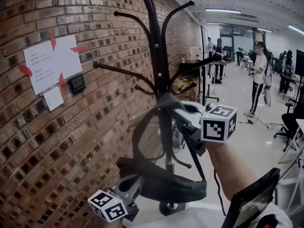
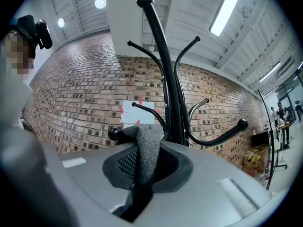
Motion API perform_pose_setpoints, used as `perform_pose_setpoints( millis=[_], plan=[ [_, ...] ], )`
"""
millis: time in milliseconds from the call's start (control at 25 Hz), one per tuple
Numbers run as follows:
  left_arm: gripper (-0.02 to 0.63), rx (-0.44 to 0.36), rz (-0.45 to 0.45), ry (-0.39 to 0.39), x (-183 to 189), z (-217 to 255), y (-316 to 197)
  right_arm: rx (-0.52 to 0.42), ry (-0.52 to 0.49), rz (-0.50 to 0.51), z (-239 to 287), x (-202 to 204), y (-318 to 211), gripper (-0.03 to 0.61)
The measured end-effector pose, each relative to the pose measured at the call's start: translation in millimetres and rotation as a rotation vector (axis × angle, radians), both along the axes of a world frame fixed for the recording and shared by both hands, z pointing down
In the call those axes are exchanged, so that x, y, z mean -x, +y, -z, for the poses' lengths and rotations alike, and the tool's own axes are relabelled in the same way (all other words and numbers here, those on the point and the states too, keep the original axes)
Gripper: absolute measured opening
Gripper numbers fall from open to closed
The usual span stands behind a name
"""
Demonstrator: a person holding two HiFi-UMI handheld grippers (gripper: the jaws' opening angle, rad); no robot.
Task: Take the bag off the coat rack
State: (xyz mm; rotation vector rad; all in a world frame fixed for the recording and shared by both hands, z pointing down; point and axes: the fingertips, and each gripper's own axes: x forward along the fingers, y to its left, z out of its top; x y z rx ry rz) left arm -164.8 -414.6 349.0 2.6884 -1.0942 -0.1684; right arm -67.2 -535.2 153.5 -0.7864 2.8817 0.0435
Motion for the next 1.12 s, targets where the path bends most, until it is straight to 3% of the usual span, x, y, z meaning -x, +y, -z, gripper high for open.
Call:
perform_pose_setpoints(
  millis=[280, 480, 880, 1120],
  plan=[
    [0.002, -0.07, 0.017, 0.026, 8, 31, 13, -0.072, -0.016, 0.018, 38, 8, 23, 0.028],
    [0.002, -0.079, 0.033, 0.003, 7, 36, 29, -0.094, -0.027, 0.047, 42, 9, 51, 0.028],
    [0.002, -0.038, 0.06, -0.016, -25, 5, 85, -0.049, -0.025, 0.065, -17, -23, 125, 0.029],
    [0.002, 0.065, 0.087, -0.001, -67, -43, 142, 0.075, 0.011, 0.069, -94, -63, 170, 0.029]
  ],
)
